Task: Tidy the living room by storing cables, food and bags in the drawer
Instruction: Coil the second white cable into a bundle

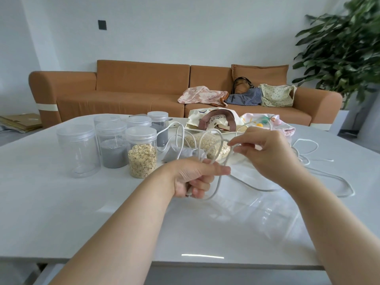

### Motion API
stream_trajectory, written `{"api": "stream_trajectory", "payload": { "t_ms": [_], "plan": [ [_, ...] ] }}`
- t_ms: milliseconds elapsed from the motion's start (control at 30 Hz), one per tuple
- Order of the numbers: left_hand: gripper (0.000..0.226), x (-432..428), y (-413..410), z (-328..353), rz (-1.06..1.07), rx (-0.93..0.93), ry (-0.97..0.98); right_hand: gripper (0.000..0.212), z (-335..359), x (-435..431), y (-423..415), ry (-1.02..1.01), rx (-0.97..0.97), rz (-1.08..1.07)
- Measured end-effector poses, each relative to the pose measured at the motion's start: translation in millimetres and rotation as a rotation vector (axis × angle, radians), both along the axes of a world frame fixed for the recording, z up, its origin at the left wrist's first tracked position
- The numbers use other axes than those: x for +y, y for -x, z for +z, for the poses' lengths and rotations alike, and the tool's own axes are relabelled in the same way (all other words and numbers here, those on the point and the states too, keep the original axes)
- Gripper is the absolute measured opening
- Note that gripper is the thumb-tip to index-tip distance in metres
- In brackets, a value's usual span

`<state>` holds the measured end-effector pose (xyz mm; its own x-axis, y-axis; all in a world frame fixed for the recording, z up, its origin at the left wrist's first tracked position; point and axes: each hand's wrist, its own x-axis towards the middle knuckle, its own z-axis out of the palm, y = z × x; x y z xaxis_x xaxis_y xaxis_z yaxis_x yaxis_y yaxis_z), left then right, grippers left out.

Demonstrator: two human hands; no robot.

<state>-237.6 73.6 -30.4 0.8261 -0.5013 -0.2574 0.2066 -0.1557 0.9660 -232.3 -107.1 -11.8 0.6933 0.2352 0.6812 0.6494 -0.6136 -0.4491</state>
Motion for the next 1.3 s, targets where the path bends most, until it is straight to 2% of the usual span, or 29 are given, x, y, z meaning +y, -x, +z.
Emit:
{"api": "stream_trajectory", "payload": {
  "t_ms": [67, 133, 167, 333, 400, 567, 700, 767, 833, 900, 1000, 1100, 1133, 1200, 1300],
  "plan": [
    [0.046, -2, 1, 0, -0.016, -0.019, -0.051, 0.03, 0, 3, 0, -0.017, -0.01, 0.03],
    [0.022, -4, 4, 0, -0.036, -0.037, -0.082, 0.034, 0, 5, 1, -0.085, 0.009, 0.034],
    [0.017, -5, 5, 0, -0.044, -0.042, -0.103, 0.036, -1, 7, 1, -0.125, 0.023, 0.024],
    [0.037, -10, 6, -3, -0.089, -0.045, -0.191, 0.029, -3, 12, -1, -0.139, 0.092, -0.035],
    [0.04, -11, 8, -3, -0.127, -0.045, -0.211, 0.021, 0, 12, 0, -0.158, 0.186, 0.003],
    [0.047, -13, 10, -3, -0.21, -0.068, -0.131, 0.01, 7, 6, 3, -0.367, 0.475, 0.246],
    [0.062, -14, 10, -5, -0.278, -0.034, -0.061, 0.032, 5, -3, -5, -0.492, 0.682, 0.499],
    [0.054, -11, 11, -3, -0.292, 0.006, -0.036, 0.042, 4, -11, -9, -0.529, 0.842, 0.692],
    [0.042, -8, 14, -1, -0.337, 0.006, -0.054, 0.04, 3, -18, -10, -0.545, 0.942, 0.85],
    [0.037, -6, 15, 0, -0.408, -0.017, -0.051, 0.038, 1, -20, -11, -0.574, 0.991, 0.92],
    [0.032, -5, 13, -2, -0.438, -0.029, -0.04, 0.041, -1, -15, -10, -0.706, 1.014, 0.817],
    [0.031, -7, 14, -3, -0.465, -0.058, -0.118, 0.012, -1, -4, -7, -0.743, 0.887, 0.569],
    [0.033, -8, 15, -3, -0.459, -0.069, -0.161, 0.01, -1, -1, -7, -0.728, 0.828, 0.502],
    [0.04, -11, 16, -3, -0.417, -0.086, -0.206, 0.018, -2, 1, -7, -0.699, 0.735, 0.41],
    [0.044, -13, 13, -4, -0.317, -0.078, -0.15, 0.02, -3, 1, -7, -0.694, 0.675, 0.381]
  ]
}}
